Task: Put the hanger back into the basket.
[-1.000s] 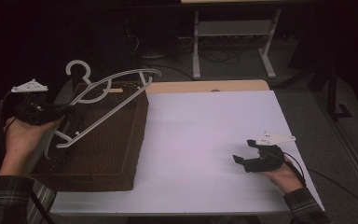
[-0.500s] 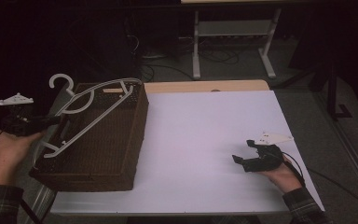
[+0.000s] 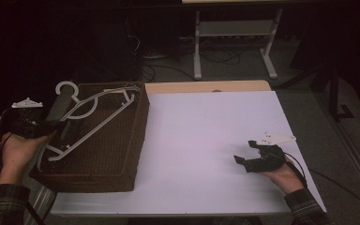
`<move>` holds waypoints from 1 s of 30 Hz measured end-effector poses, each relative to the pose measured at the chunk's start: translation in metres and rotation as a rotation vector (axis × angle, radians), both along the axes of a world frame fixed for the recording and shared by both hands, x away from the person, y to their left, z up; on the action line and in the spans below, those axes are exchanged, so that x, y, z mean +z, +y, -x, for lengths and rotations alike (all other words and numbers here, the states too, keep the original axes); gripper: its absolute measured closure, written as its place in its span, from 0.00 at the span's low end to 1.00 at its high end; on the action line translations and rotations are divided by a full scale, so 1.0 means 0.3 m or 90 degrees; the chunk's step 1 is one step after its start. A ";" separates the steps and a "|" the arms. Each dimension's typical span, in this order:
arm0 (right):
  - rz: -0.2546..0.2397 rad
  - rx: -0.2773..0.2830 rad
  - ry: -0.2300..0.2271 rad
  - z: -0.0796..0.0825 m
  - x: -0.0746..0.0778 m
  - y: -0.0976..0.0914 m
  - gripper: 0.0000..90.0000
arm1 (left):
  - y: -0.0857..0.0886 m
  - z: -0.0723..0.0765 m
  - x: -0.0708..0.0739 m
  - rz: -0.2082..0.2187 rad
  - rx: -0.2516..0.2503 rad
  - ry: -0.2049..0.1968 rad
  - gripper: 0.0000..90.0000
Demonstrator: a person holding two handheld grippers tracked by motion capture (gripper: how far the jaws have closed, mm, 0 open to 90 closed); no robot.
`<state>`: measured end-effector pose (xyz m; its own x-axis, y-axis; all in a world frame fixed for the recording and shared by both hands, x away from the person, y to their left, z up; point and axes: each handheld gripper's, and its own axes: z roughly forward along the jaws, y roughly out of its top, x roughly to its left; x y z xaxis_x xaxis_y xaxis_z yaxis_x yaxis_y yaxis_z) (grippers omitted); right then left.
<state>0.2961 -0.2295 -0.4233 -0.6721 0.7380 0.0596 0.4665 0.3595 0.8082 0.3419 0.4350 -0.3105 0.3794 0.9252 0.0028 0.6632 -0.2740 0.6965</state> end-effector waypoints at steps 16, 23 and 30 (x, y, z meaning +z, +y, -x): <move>0.000 0.000 -0.001 0.000 0.004 -0.001 0.18 | -0.031 -0.030 -0.068 -0.002 -0.019 0.048 0.91; -0.001 0.001 -0.001 0.001 0.005 0.000 0.19 | -0.027 -0.025 -0.074 0.012 -0.027 0.048 0.87; -0.005 0.000 -0.006 0.002 0.012 -0.002 0.19 | -0.074 -0.015 -0.037 0.041 -0.058 0.015 0.71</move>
<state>0.2954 -0.2302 -0.4195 -0.6729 0.7373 0.0592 0.4592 0.3537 0.8149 0.3464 0.4129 -0.3215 0.4607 0.8851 -0.0658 0.6544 -0.2886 0.6989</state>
